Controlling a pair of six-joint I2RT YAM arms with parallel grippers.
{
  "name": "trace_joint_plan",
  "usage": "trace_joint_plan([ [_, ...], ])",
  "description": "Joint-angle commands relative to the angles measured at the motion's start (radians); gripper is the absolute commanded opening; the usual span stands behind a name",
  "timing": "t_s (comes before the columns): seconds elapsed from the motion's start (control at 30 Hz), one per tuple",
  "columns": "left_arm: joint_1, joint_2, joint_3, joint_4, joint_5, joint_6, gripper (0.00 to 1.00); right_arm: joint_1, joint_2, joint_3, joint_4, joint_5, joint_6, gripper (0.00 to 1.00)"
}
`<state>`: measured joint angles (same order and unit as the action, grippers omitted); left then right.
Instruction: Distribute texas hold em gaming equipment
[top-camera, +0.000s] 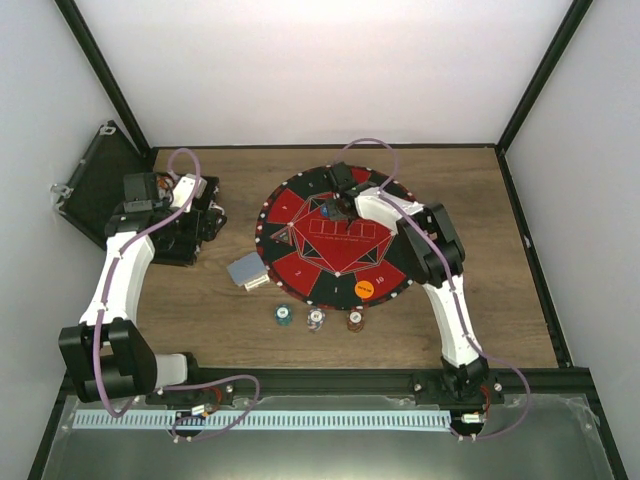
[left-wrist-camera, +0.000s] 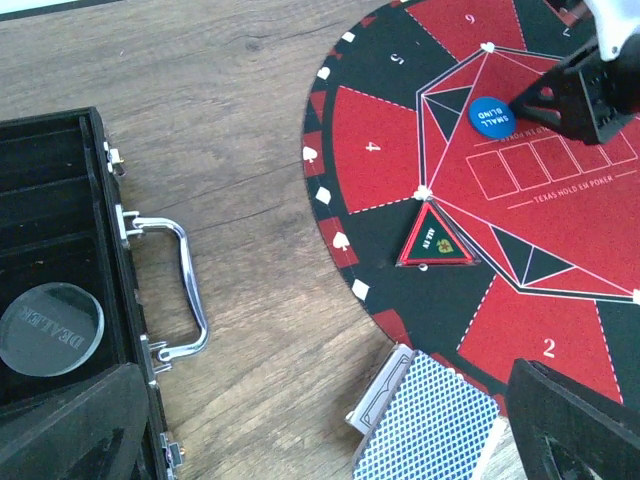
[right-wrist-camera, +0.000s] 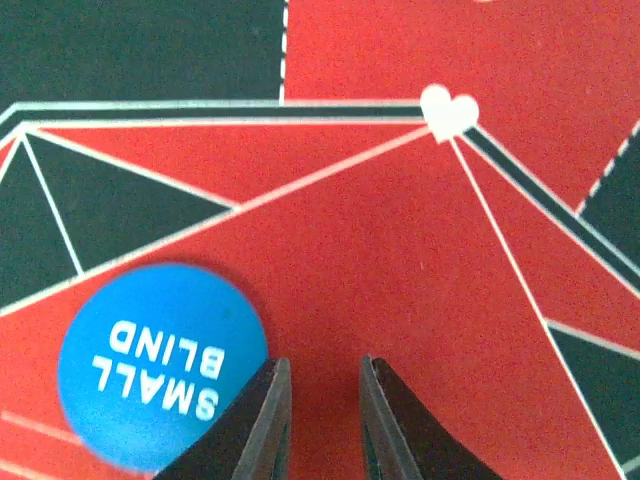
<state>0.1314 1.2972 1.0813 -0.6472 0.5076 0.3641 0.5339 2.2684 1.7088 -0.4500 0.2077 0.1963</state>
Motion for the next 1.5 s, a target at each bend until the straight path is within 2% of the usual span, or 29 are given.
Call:
trace_joint_plan([
  [0.0,0.007,0.005,0.033,-0.022,0.022,0.024,1.00,-0.021,0.070,0.104,-0.054,0.036,-0.027,0.22],
  [0.23,0.008,0.004,0.031,-0.026,0.026,0.026,1.00,-0.040,0.123,0.208,-0.103,0.021,-0.034,0.20],
  [0.33,0.010,-0.002,0.025,-0.027,0.026,0.032,1.00,-0.037,0.085,0.196,-0.100,0.012,-0.021,0.20],
  [0.57,0.011,-0.004,0.024,-0.027,0.033,0.034,1.00,0.007,-0.094,0.041,-0.033,-0.031,-0.010,0.48],
  [0.67,0.013,-0.006,0.024,-0.027,0.038,0.032,1.00,0.051,-0.111,0.026,-0.022,-0.048,-0.011,0.63],
  [0.77,0.014,-0.006,0.025,-0.028,0.037,0.031,1.00,0.089,-0.082,0.052,-0.027,-0.047,-0.022,0.72],
  [1.07,0.016,-0.005,0.042,-0.038,0.037,0.029,1.00,0.097,0.034,0.131,-0.075,0.002,-0.031,0.68],
  [1.47,0.017,-0.003,0.049,-0.037,0.029,0.023,1.00,0.036,0.079,0.130,-0.056,0.033,-0.054,0.49],
])
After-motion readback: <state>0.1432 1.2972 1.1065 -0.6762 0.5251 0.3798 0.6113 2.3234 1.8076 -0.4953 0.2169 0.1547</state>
